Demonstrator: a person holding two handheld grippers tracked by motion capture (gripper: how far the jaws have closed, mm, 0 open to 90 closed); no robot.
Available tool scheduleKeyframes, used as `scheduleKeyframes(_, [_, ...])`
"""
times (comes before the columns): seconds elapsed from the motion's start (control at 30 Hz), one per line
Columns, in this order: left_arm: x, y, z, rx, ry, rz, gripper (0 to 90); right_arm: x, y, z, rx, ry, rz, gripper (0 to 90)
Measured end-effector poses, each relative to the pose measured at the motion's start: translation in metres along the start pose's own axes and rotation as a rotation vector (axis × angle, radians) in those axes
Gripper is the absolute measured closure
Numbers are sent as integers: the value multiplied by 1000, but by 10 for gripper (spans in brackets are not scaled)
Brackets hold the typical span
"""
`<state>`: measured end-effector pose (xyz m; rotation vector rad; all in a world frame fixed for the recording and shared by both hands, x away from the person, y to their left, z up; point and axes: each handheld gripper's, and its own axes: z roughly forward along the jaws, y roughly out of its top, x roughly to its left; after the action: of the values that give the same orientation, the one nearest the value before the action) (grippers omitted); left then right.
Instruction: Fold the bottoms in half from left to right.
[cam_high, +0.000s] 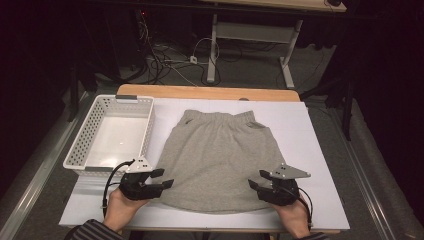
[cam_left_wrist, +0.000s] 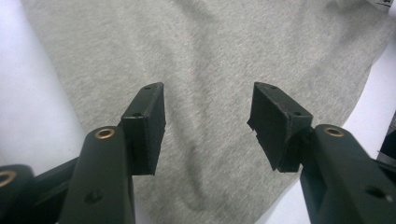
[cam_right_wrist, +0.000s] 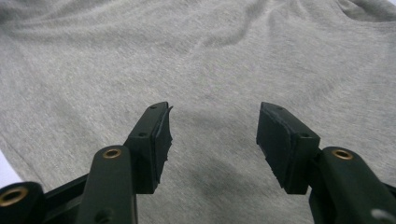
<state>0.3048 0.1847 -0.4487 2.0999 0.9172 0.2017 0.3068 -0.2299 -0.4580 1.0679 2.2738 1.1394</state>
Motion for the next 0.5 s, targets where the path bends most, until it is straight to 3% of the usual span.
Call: scheduleKeyframes(0.5, [-7,18,1,-3,-4,39,413,1,-2,4,12,7,-6,452])
